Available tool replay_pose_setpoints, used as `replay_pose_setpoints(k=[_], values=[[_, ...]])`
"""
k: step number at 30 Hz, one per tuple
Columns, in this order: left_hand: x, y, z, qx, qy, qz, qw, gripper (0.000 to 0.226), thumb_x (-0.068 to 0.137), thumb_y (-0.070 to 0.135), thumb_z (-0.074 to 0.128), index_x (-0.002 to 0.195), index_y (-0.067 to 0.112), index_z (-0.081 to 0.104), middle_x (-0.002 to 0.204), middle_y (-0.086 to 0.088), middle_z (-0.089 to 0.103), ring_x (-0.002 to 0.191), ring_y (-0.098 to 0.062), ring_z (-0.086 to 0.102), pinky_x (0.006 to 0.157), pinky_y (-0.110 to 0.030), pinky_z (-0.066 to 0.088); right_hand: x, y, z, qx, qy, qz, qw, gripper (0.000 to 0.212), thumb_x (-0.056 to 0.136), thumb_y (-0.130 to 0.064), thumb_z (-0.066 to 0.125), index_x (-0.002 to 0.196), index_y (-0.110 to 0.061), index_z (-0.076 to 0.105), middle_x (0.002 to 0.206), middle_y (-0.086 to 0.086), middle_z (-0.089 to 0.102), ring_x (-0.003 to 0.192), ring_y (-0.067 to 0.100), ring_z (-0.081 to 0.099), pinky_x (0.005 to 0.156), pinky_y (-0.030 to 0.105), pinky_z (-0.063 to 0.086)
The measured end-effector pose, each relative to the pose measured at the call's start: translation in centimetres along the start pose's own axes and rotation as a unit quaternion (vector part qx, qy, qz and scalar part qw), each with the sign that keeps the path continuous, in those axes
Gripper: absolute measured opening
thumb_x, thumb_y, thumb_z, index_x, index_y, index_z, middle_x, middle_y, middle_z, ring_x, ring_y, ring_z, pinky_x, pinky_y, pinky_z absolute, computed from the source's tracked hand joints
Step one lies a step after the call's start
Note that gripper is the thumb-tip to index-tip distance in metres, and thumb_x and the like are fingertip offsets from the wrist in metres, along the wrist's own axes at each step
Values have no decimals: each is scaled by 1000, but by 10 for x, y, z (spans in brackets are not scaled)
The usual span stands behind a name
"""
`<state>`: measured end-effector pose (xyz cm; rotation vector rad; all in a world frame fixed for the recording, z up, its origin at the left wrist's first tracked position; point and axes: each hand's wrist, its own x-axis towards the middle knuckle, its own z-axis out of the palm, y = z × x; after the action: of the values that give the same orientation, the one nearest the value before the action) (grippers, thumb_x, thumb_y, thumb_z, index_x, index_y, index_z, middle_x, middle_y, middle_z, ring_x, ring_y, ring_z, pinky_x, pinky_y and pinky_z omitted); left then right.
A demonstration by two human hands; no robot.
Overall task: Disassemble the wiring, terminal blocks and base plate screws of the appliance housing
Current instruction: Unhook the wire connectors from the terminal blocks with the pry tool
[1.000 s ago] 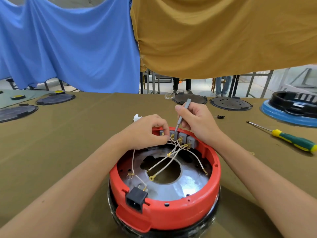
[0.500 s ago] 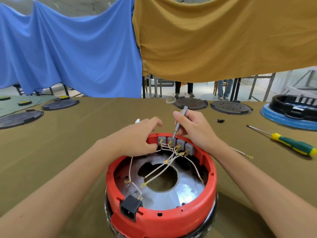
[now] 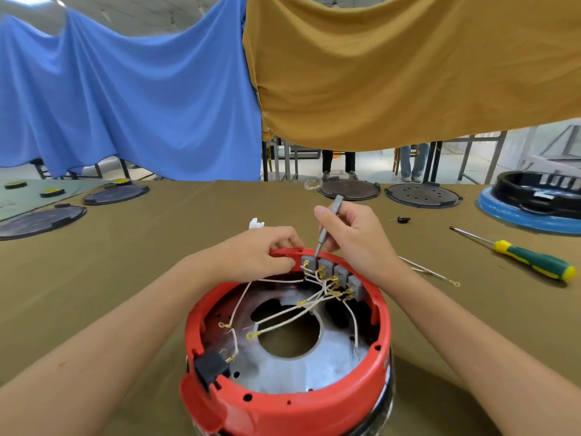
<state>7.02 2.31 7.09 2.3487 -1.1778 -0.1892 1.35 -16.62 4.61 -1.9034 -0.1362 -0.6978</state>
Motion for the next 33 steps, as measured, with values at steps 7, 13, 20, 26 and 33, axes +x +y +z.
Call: replay_pose_setpoints(k=[7,13,20,26,33], values=[[-6,-7,13,36,127,111,985,27,80,14,74,101,18,57,105,4,56,98,-7,57,87,-16,42,-3,-3,1,-27,-4,-24,999,32,99,-34,59,77,-10,64,63,3,67,59,20,63,69,50,57],[-6,-5,14,90,151,128,976,13,78,25,81,81,21,69,93,8,56,90,-9,52,85,-23,41,-4,-7,1,-61,-2,-45,997,35,99,-33,59,77,-6,63,67,9,68,66,28,65,68,49,55],[-7,0,14,103,150,169,969,9,81,20,78,79,18,70,75,8,66,79,-13,57,84,-39,45,-3,-5,2,-60,-10,-47,997,33,98,-32,61,77,-7,63,66,8,67,61,21,64,66,40,54],[-6,-1,15,88,145,188,967,6,80,14,77,79,16,72,76,6,68,78,-15,58,81,-42,47,4,3,2,-7,-25,27,999,34,99,-33,60,77,-8,63,54,-4,60,54,11,54,61,33,51],[-5,-4,15,73,142,184,970,9,79,12,78,75,18,72,75,7,69,79,-14,58,81,-42,47,5,6,3,28,-35,69,997,34,99,-34,59,76,-9,62,54,-5,57,51,9,51,57,22,46]])
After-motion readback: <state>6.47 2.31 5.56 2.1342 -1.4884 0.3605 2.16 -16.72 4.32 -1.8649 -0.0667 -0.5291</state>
